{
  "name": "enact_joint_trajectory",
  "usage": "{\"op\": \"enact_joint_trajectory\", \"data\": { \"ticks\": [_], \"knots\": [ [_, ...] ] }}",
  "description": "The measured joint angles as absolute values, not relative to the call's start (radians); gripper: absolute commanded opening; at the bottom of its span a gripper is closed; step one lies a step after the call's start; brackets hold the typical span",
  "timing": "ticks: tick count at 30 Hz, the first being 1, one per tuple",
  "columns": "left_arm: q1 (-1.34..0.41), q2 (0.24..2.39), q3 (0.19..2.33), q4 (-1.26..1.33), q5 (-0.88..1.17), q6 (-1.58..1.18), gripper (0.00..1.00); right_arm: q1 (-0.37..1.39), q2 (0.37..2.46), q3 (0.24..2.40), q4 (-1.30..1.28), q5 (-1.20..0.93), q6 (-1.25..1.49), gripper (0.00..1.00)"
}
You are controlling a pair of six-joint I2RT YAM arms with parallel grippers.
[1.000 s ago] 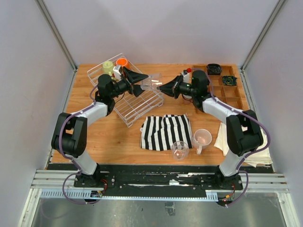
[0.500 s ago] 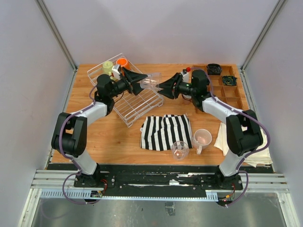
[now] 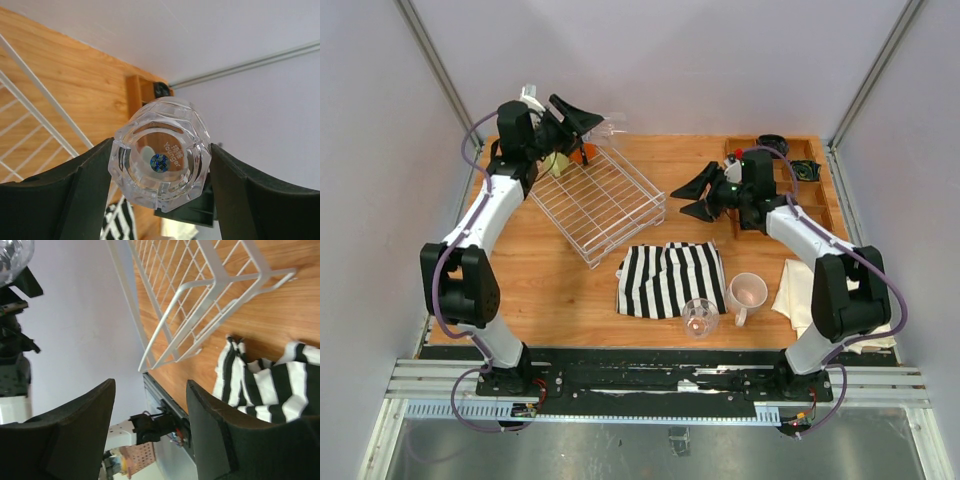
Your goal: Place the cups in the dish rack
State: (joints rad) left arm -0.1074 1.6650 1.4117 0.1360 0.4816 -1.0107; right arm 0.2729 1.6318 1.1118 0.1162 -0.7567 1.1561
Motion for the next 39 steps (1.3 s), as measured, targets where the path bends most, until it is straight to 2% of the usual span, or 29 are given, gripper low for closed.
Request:
{"op": "enact_joint_trajectory", "data": {
  "ticks": [9, 21, 27, 39],
  "knots": [
    [-0.141, 1.815, 1.629, -0.214, 0.257, -0.696, 0.06, 0.253, 1.594, 1.219, -0.120, -0.682, 0.933, 0.59],
    [-0.232, 1.946, 1.921, -0.546, -0.038, -0.404, 0.06, 0.253, 1.591, 1.232, -0.212, -0.653, 0.848, 0.59],
    [-0.215, 1.950, 1.908, -0.631, -0.133, -0.337, 0.06, 0.252, 1.591, 1.232, -0.219, -0.653, 0.836, 0.59],
    [-0.130, 1.935, 1.752, -0.660, -0.162, -0.303, 0.05, 0.252, 1.596, 1.235, -0.235, -0.653, 0.831, 0.59]
  ]
}}
